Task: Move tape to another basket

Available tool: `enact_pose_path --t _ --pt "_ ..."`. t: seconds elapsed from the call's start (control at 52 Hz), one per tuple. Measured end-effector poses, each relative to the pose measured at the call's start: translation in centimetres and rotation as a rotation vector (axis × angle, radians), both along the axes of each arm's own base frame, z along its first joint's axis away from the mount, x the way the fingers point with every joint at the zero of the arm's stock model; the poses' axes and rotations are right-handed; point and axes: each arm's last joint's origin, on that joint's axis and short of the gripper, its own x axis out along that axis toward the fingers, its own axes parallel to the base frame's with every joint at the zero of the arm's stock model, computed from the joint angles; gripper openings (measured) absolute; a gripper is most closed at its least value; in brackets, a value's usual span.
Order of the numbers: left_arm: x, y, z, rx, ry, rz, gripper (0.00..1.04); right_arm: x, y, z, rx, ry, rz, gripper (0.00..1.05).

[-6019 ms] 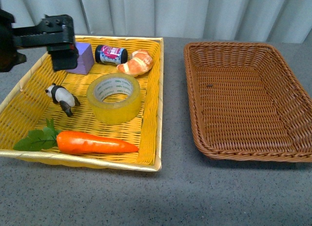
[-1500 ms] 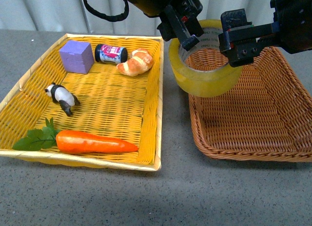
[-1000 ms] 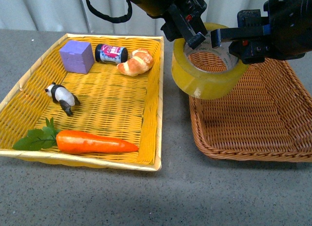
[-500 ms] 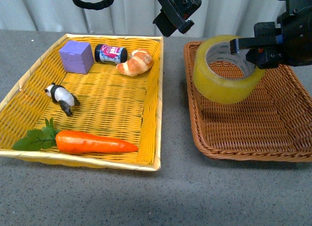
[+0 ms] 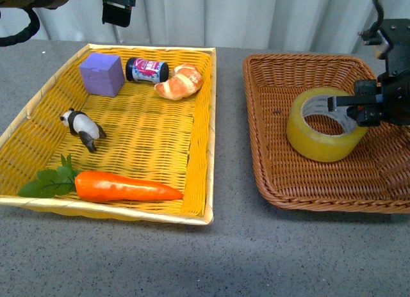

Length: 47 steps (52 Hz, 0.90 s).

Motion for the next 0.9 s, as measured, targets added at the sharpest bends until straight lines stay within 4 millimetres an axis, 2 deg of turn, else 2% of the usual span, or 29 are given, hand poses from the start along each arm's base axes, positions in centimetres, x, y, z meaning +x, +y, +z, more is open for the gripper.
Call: enact_pose_path --t 0.173,0.327,0.5,0.769,0.827,0.904 --pt "-0.7 0.2 -0.1 -0.058 0.025 0.041 0.98 0.2 0.8 -0.6 0.028 0.0 0.022 0.14" --pt "-1.4 0.0 0.7 -0.096 0.003 0.084 0.98 0.4 0.9 -0.9 0.032 -0.012 0.014 0.15" --pt "-2.3 0.0 1.1 -0.105 -0.032 0.155 0.98 -0.3 0.6 -0.4 0.034 -0.059 -0.012 0.45" --pt "-3.8 0.1 2.2 -0.138 -0.139 0.242 0.97 -2.0 -0.5 3.6 -0.034 -0.299 -0.04 0.86" --pt "-4.5 0.4 2.4 -0.199 -0.208 0.087 0.88 -2.3 -0.7 3.7 -0.03 -0.426 -0.074 0.83" --pt "-6.4 0.9 2.3 -0.236 -0.253 -0.062 0.76 -3.9 -1.0 3.6 -0.004 -0.618 -0.09 0.7"
